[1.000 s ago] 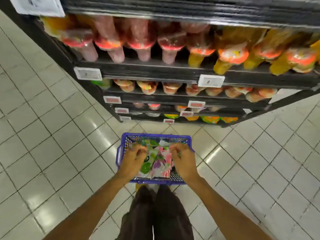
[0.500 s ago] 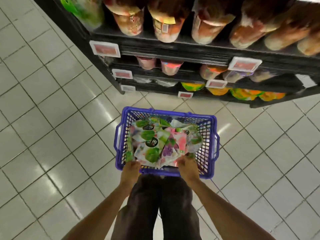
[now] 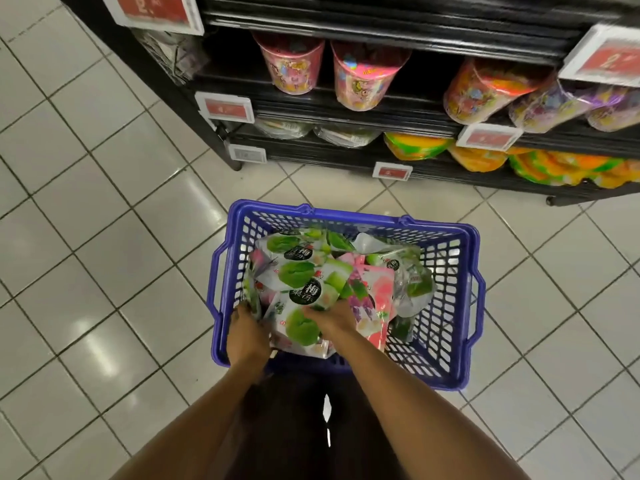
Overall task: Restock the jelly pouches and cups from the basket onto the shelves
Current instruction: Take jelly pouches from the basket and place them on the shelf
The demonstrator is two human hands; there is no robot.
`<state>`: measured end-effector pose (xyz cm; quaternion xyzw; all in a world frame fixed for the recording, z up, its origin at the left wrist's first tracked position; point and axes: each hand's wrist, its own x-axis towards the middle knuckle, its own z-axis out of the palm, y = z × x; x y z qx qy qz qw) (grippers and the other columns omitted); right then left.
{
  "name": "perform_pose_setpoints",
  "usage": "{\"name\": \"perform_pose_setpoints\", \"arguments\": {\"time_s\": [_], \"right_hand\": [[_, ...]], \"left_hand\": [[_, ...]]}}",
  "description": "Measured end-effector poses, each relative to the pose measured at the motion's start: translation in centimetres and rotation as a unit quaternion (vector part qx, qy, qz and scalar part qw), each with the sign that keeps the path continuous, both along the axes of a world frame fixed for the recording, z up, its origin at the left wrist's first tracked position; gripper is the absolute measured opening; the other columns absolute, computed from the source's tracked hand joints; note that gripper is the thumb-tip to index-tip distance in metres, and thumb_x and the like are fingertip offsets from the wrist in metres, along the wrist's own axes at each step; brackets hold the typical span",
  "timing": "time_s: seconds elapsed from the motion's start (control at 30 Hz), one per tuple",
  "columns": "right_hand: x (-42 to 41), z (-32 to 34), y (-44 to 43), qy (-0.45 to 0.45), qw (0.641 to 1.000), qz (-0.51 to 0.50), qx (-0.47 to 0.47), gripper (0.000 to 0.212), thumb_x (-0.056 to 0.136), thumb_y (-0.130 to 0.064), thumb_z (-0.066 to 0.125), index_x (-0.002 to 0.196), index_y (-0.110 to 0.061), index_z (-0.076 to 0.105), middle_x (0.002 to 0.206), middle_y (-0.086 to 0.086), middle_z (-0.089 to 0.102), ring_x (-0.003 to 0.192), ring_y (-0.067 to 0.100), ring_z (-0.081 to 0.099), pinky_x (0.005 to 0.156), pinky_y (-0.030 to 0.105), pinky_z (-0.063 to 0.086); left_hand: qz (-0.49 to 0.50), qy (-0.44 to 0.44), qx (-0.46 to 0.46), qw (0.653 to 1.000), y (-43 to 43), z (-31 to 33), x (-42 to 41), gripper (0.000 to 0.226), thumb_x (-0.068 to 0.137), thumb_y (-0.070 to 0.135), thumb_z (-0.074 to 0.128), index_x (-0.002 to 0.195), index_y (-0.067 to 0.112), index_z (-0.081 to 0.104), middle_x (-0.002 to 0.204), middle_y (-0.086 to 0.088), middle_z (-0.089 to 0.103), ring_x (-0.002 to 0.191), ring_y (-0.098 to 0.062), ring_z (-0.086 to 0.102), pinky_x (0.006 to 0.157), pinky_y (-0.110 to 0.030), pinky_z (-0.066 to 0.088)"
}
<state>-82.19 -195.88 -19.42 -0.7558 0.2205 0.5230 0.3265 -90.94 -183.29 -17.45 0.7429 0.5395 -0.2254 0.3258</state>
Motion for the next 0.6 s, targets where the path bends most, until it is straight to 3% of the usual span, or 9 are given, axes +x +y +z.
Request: {"name": "perform_pose_setpoints", "arguments": {"time_s": [0.07, 0.2, 0.27, 0.4, 0.5, 0.53, 0.6], "right_hand": [[0.0, -0.4, -0.2, 0.006, 1.0, -0.025, 0.01, 0.061, 0.074, -0.032, 0.084, 0.125, -0.008, 0.059, 0.125, 0.011, 0.064, 0.116, 0.029, 0.061, 0.097, 0.041, 0.051], [0.4, 0.0, -1.9, 0.0, 0.998, -0.053, 0.036, 0.039, 0.076, -0.023, 0.083, 0.109, -0.01, 0.066, 0.106, 0.004, 0.07, 0.097, 0.021, 0.065, 0.079, 0.027, 0.051], [0.8, 0.4, -3.5, -0.001, 0.995, -0.09, 0.033, 0.029, 0.075, -0.017, 0.082, 0.098, -0.014, 0.066, 0.092, -0.002, 0.068, 0.086, 0.016, 0.064, 0.075, 0.025, 0.049], [0.9, 1.0, -7.4, -0.031, 0.989, -0.147, 0.004, 0.021, 0.074, -0.007, 0.08, 0.088, -0.017, 0.068, 0.08, -0.002, 0.068, 0.08, 0.019, 0.063, 0.072, 0.025, 0.048], [0.9, 1.3, -8.8, -0.029, 0.989, -0.142, 0.005, 0.021, 0.071, -0.002, 0.08, 0.086, -0.014, 0.069, 0.075, -0.002, 0.069, 0.078, 0.021, 0.066, 0.068, 0.025, 0.052], [0.9, 1.2, -8.8, -0.026, 0.991, -0.128, 0.01, 0.021, 0.071, -0.002, 0.08, 0.083, -0.015, 0.069, 0.075, -0.002, 0.069, 0.077, 0.021, 0.067, 0.067, 0.025, 0.053], [1.2, 1.0, -8.6, -0.033, 0.994, -0.1, 0.013, 0.021, 0.072, -0.006, 0.08, 0.075, -0.02, 0.065, 0.075, -0.003, 0.068, 0.076, 0.019, 0.067, 0.068, 0.025, 0.054]], "left_hand": [[-0.019, 0.002, 0.013, 1.0, 0.6, -0.4, 0.1, 0.029, 0.092, 0.017, 0.057, 0.12, 0.008, 0.054, 0.116, -0.015, 0.061, 0.101, -0.035, 0.062, 0.082, -0.046, 0.054], [-0.028, -0.05, 0.023, 0.998, 1.2, 0.8, 0.1, 0.011, 0.089, 0.02, 0.061, 0.096, 0.013, 0.067, 0.099, -0.009, 0.071, 0.084, -0.028, 0.066, 0.066, -0.033, 0.051], [-0.051, -0.092, 0.027, 0.994, 0.7, 2.0, 0.4, 0.01, 0.083, 0.027, 0.066, 0.09, 0.02, 0.068, 0.095, -0.001, 0.072, 0.082, -0.022, 0.067, 0.066, -0.034, 0.053], [-0.157, -0.139, 0.049, 0.977, -1.8, 2.9, 2.0, 0.03, 0.071, 0.038, 0.071, 0.096, 0.022, 0.072, 0.107, 0.001, 0.068, 0.104, -0.024, 0.058, 0.089, -0.042, 0.048], [-0.225, -0.101, 0.01, 0.969, -3.3, 1.3, 3.4, 0.033, 0.079, 0.047, 0.074, 0.107, 0.031, 0.073, 0.139, 0.0, 0.043, 0.137, -0.034, 0.029, 0.114, -0.05, 0.024], [-0.225, -0.088, -0.011, 0.97, -3.6, 0.6, 3.7, 0.031, 0.084, 0.047, 0.07, 0.111, 0.033, 0.071, 0.145, 0.0, 0.036, 0.142, -0.035, 0.02, 0.115, -0.053, 0.018], [-0.196, -0.114, -0.036, 0.973, -3.3, -0.5, 4.2, 0.03, 0.09, 0.031, 0.066, 0.119, 0.021, 0.063, 0.142, -0.006, 0.04, 0.138, -0.037, 0.03, 0.111, -0.052, 0.029]]}}
